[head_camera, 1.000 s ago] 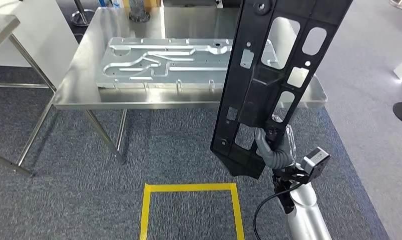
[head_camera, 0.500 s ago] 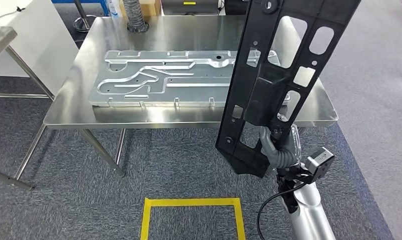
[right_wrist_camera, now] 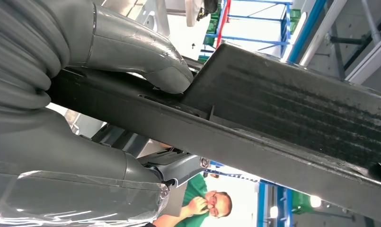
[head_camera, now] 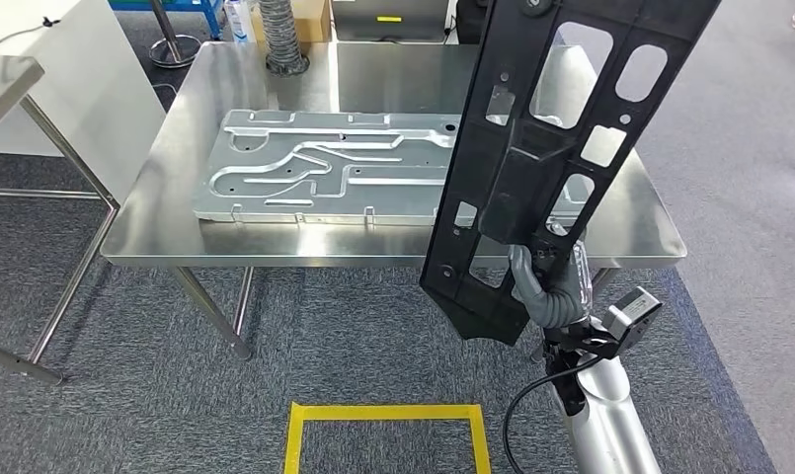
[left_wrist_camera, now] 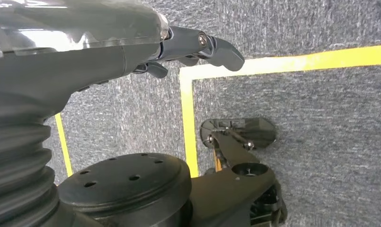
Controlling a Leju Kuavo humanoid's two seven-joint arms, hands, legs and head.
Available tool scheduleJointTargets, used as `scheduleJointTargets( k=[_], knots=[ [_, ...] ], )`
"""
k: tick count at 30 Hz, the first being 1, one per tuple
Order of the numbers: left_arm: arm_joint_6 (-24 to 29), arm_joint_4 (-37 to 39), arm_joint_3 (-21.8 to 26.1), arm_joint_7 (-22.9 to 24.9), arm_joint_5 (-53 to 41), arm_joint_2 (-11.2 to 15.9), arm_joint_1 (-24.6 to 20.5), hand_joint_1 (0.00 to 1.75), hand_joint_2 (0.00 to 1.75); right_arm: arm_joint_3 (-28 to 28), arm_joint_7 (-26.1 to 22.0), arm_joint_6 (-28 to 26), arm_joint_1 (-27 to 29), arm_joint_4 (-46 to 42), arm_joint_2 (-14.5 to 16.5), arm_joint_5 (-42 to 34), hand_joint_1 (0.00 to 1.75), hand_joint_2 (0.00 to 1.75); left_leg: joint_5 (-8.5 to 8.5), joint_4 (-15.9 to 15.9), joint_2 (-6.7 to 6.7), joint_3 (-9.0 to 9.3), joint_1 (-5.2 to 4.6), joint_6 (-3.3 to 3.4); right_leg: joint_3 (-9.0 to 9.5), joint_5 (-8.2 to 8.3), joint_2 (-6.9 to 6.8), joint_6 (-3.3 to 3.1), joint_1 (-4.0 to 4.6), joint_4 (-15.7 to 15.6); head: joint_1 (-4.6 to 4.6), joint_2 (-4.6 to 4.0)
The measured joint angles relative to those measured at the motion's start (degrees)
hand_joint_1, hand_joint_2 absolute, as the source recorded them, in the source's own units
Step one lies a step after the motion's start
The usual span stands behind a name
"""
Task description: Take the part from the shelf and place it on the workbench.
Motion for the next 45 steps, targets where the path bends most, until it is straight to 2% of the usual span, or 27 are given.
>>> scheduleJointTargets(
  k=[1, 2, 3, 4, 6, 7, 11, 13, 15, 16, 17, 18, 20, 21, 22, 26, 28, 30, 33, 34, 35, 36, 37, 38, 42, 43, 45],
  knots=[
    [0.0, 0.0, 0.0, 0.0, 0.0, 0.0, 0.0, 0.00, 1.75, 0.0, 0.0, 0.0, 0.1, 0.2, 0.0, -0.1, 1.75, 1.75, -0.26, 0.0, -0.02, 0.22, -0.07, 0.06, -1.61, -0.29, -0.01, 0.14, -0.03, 2.4, 0.00, 0.00],
    [0.1, 0.0, 0.0, 0.0, 0.1, 0.0, 0.1, 0.00, 1.75, 0.0, 0.0, 0.0, 0.2, 0.3, 0.0, -0.2, 1.75, 1.75, -0.56, 0.0, -0.06, 0.54, -0.10, 0.02, -2.11, 0.63, -0.03, 0.24, -0.07, 2.4, 0.00, 0.00],
    [0.2, 0.0, 0.0, -0.1, 0.1, 0.0, 0.1, 0.00, 1.75, 0.0, -0.1, 0.1, 0.2, 0.4, 0.0, -0.2, 1.75, 1.75, -0.92, 0.1, -0.11, 0.97, -0.12, -0.07, -1.39, 2.57, -0.06, 0.29, -0.12, 0.2, 0.00, 0.00],
    [0.3, 0.0, 0.0, -0.2, 0.1, 0.0, 0.1, 0.00, 1.75, 0.0, -0.1, 0.1, 0.2, 0.5, 0.0, -0.2, 1.75, 1.75, -1.35, 0.2, -0.16, 1.49, -0.11, -0.22, 0.33, 5.07, -0.11, 0.31, -0.22, -3.8, 0.00, 0.00],
    [0.4, 0.0, 0.0, -0.3, 0.1, 0.0, 0.1, 0.00, 1.75, 0.0, -0.1, 0.1, 0.0, 0.5, 0.0, -0.2, 1.75, 1.75, -2.39, 0.4, -0.27, 2.24, -0.35, -0.75, 3.79, 7.89, -0.12, -0.04, -0.18, -11.1, -0.01, -0.01],
    [0.4, 0.0, 0.0, -0.3, 0.1, 0.0, 0.1, 0.00, 1.75, 0.0, -0.2, 0.1, 0.0, 0.6, 0.0, -0.3, 1.75, 1.75, -2.82, 0.4, -0.31, 2.47, -0.46, -1.05, 4.72, 8.12, -0.10, -0.40, -0.09, -12.9, -0.01, -0.01],
    [0.5, 0.0, 0.0, -0.3, 0.0, 0.0, -0.1, 0.00, 1.75, 0.0, -0.3, 0.1, -0.1, 0.5, -0.1, -0.4, 1.75, 1.75, -4.13, 1.0, -0.28, 3.11, -0.30, -2.25, 5.81, 7.19, 0.03, -2.24, 0.06, -13.6, -0.01, 0.00],
    [0.5, 0.0, 0.0, -0.2, 0.0, 0.0, -0.2, 0.00, 1.75, 0.0, -0.3, 0.1, -0.2, 0.4, -0.2, -0.4, 1.75, 1.75, -6.27, 5.7, -0.22, 1.01, -0.10, -2.66, 6.81, 6.78, -0.05, -3.01, -0.07, -13.9, -0.02, 0.00],
    [0.5, 0.0, 0.0, 0.1, 0.1, 0.0, -0.1, 0.00, 1.75, 0.0, -0.3, 0.2, -0.1, 0.4, -0.2, -0.4, 1.75, 1.75, -8.87, 14.0, -0.22, -4.05, -0.03, -2.89, 7.52, 6.07, -0.07, -3.33, 0.03, -13.9, -0.02, 0.00],
    [0.5, 0.0, 0.0, 0.1, 0.1, 0.0, -0.1, 0.00, 1.75, 0.0, -0.3, 0.2, 0.0, 0.5, -0.2, -0.4, 1.75, 1.75, -9.11, 17.0, -0.22, -6.38, -0.01, -2.94, 7.88, 5.70, -0.02, -3.35, 0.08, -13.9, -0.02, 0.00],
    [0.5, 0.0, 0.0, 0.2, 0.1, 0.0, 0.0, 0.00, 1.75, 0.0, -0.3, 0.2, 0.0, 0.6, -0.2, -0.4, 1.75, 1.75, -8.23, 17.9, -0.22, -7.85, -0.01, -2.89, 8.31, 5.31, 0.06, -3.33, 0.12, -13.9, -0.02, 0.00],
    [0.4, 0.0, 0.0, 0.3, 0.2, 0.0, 0.0, 0.00, 1.75, 0.0, -0.3, 0.2, 0.1, 0.6, -0.2, -0.4, 1.75, 1.75, -6.16, 16.5, -0.21, -8.13, -0.02, -2.75, 8.84, 4.92, 0.13, -3.29, 0.15, -13.9, -0.02, 0.00],
    [0.4, 0.0, 0.0, 0.3, 0.2, 0.0, 0.1, 0.00, 1.75, 0.0, -0.3, 0.2, 0.0, 0.8, -0.2, -0.4, 1.75, 1.75, -0.58, 9.0, -0.19, -6.18, -0.16, -2.14, 9.98, 4.05, 0.23, -3.10, 0.18, -13.9, -0.02, 0.00],
    [0.3, 0.0, 0.0, 0.3, 0.2, 0.0, 0.0, 0.00, 1.75, 0.0, -0.3, 0.3, -0.1, 0.8, -0.2, -0.4, 1.75, 1.75, 1.23, 5.4, -0.17, -4.90, -0.33, -1.81, 10.37, 3.63, 0.28, -2.87, 0.26, -13.9, -0.02, 0.00],
    [0.2, 0.0, 0.0, 0.3, 0.3, 0.0, 0.0, 0.00, 1.75, 0.0, -0.3, 0.3, -0.2, 1.0, -0.2, -0.5, 1.75, 1.75, 2.18, 3.1, -0.15, -4.05, -0.51, -1.55, 10.55, 3.32, 0.31, -2.59, 0.29, -13.9, -0.02, 0.00],
    [-0.4, 0.0, 0.0, 0.1, 0.4, 0.1, 0.0, 0.00, 1.75, 0.0, -0.3, 0.3, -0.6, 1.7, -0.2, -0.5, 1.75, 1.75, 2.12, 1.2, -0.17, -3.30, -0.55, -0.72, 10.55, 2.57, 0.23, -1.38, 0.22, -13.8, -0.02, 0.00],
    [-0.6, 0.0, 0.0, 0.0, 0.2, 0.1, 0.0, 0.00, 1.75, -0.2, -0.3, 0.3, -0.9, 1.9, -0.1, -0.6, 1.75, 1.75, 2.21, 0.5, -0.10, -2.88, -0.33, -0.19, 8.90, 0.48, 0.12, -0.97, 0.21, -10.3, -0.02, 0.00],
    [-0.7, 0.0, 0.0, -0.2, 0.1, 0.1, -0.1, 0.00, 1.75, -0.4, -0.4, 0.3, -1.1, 2.2, 0.1, -0.7, 1.75, 1.75, 2.06, 0.5, -0.05, -2.78, -0.40, 0.11, 5.96, -2.13, 0.08, -0.78, 0.13, -4.8, -0.02, 0.00],
    [-0.7, 0.0, 0.0, -0.3, 0.1, 0.1, -0.1, 0.00, 1.75, -0.5, -0.5, 0.3, -1.1, 2.3, 0.2, -0.7, 1.75, 1.75, 1.93, 0.5, -0.04, -2.76, -0.45, 0.22, 3.72, -3.43, 0.08, -0.64, 0.07, -1.1, -0.02, 0.00],
    [-0.7, 0.0, 0.0, -0.4, 0.1, 0.1, 0.0, 0.00, 1.75, -0.6, -0.5, 0.3, -0.9, 2.5, 0.2, -0.8, 1.75, 1.75, 1.77, 0.6, -0.08, -2.69, -0.45, 0.20, 2.72, -2.83, 0.06, -0.53, 0.02, -0.2, -0.02, 0.00],
    [-0.8, 0.0, 0.0, -0.3, 0.1, 0.1, 0.0, 0.00, 1.75, -0.8, -0.6, 0.2, -0.8, 2.8, 0.2, -0.9, 1.75, 1.75, 1.44, 0.8, -0.13, -2.53, -0.44, 0.09, 2.71, -0.70, 0.01, -0.40, -0.08, -1.8, -0.01, 0.00],
    [-0.8, 0.0, 0.0, -0.3, 0.1, 0.1, 0.0, 0.00, 1.75, -1.1, -0.7, 0.2, -0.8, 3.1, 0.2, -1.0, 1.75, 1.75, 1.03, 1.1, -0.19, -2.37, -0.41, -0.10, 3.08, 1.55, -0.03, -0.32, -0.18, -4.3, -0.01, 0.00],
    [-0.8, 0.0, 0.0, -0.3, 0.1, 0.1, 0.1, 0.00, 1.75, -1.3, -0.9, 0.2, -0.7, 3.3, 0.2, -0.9, 1.75, 1.75, 0.62, 1.5, -0.27, -2.27, -0.48, -0.39, 4.31, 4.09, -0.05, -0.42, -0.14, -8.2, -0.01, 0.00],
    [-0.9, 0.0, 0.0, -0.3, 0.1, 0.1, 0.0, 0.00, 1.75, -1.4, -1.1, 0.1, -0.8, 3.4, 0.2, -0.7, 1.75, 1.75, 0.32, 1.8, -0.31, -2.23, -0.55, -0.69, 5.59, 5.71, -0.01, -0.66, -0.09, -11.6, -0.01, 0.00],
    [-1.1, 0.0, 0.0, -0.3, -0.1, 0.1, 0.0, 0.00, 1.75, -2.0, -1.8, -1.3, -1.0, 3.7, 0.2, 2.4, 1.75, 1.75, -0.24, 2.3, -0.31, -2.28, -0.62, -1.74, 5.95, 5.86, 0.29, -2.03, 0.05, -12.7, -0.02, 0.00],
    [-1.1, 0.0, 0.0, -0.3, -0.3, 0.1, 0.0, 0.00, 1.75, -2.2, -1.8, -2.2, -1.5, 3.8, 0.1, 3.9, 1.75, 1.75, -0.93, 3.3, -0.28, -2.68, -0.56, -2.01, 6.08, 5.91, 0.30, -2.37, -0.02, -12.9, -0.02, 0.00],
    [-1.0, 0.0, -0.3, -0.3, -0.7, 0.1, 0.0, 0.00, 1.75, -2.8, -1.7, -5.1, -3.1, 4.3, 0.1, 9.1, 1.75, 1.75, -3.83, 8.8, -0.21, -5.19, -0.33, -2.45, 6.30, 5.96, 0.35, -2.89, -0.08, -13.1, -0.02, 0.00]
  ],
)
